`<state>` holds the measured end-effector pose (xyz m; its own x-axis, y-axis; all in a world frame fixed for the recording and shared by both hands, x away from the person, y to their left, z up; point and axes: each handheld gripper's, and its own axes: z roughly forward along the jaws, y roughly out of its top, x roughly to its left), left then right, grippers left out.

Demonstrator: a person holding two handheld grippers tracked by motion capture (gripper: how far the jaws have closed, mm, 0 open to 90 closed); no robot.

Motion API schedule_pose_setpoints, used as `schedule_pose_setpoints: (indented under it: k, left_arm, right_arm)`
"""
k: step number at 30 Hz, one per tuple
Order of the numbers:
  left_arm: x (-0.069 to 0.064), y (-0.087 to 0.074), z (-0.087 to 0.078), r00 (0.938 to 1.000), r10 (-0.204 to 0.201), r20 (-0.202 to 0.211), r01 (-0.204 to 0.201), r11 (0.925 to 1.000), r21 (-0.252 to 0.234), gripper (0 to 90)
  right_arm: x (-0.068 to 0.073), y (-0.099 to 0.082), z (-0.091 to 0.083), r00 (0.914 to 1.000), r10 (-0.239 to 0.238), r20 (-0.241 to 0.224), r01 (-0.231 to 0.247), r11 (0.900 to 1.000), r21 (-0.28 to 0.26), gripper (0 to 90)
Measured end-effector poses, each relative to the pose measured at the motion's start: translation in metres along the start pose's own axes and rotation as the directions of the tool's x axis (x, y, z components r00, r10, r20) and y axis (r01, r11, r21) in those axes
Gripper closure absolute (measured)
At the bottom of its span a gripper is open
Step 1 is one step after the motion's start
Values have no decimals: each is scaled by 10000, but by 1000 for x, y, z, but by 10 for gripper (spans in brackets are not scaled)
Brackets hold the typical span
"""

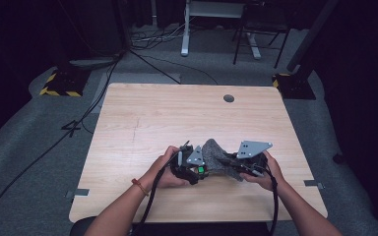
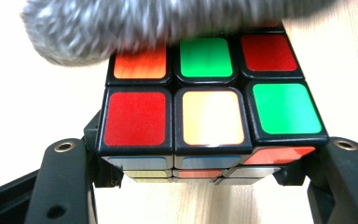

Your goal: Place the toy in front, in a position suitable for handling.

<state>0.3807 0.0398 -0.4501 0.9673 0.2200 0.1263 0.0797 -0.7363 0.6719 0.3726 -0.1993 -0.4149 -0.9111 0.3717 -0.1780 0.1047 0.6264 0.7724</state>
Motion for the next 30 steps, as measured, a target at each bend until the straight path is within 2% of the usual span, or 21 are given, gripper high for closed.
schedule_pose_setpoints:
  k: [2,5,8,11,17,22,27,30]
  left_arm:
    - [-3,3,6,9999,124,61,-124,9998,131,340]
    - [-6,5,10,9996,259,100,-262,9992,310,340]
    - [-6,4,10,9998,167,118,-171,9994,296,340]
    - [-6,5,8,9997,253,3,-253,9992,307,340]
    - [-4,3,2,9999,120,-33,-119,9997,192,340]
    - [0,2,-10,9999,-90,-110,86,9994,-325,340]
    - [1,0,-16,9998,-138,-169,131,9992,-381,340]
    - [2,-1,-17,9995,-264,-164,257,9989,-382,340]
  right_arm:
    - [8,9,0,9994,-321,-129,317,9992,-262,796]
    - [17,17,6,9969,-761,-186,758,9970,-132,796]
    - [20,20,10,9962,-853,-166,852,9963,-77,796]
    - [21,20,10,9960,-894,-23,894,9960,-46,796]
    - [7,7,7,9989,-379,276,376,9992,135,797]
    - [-2,-7,6,9994,41,332,-52,9994,338,797]
    - [-3,-10,5,9993,60,361,-73,9993,368,797]
    - [-2,-8,1,9993,36,379,-43,9998,188,797]
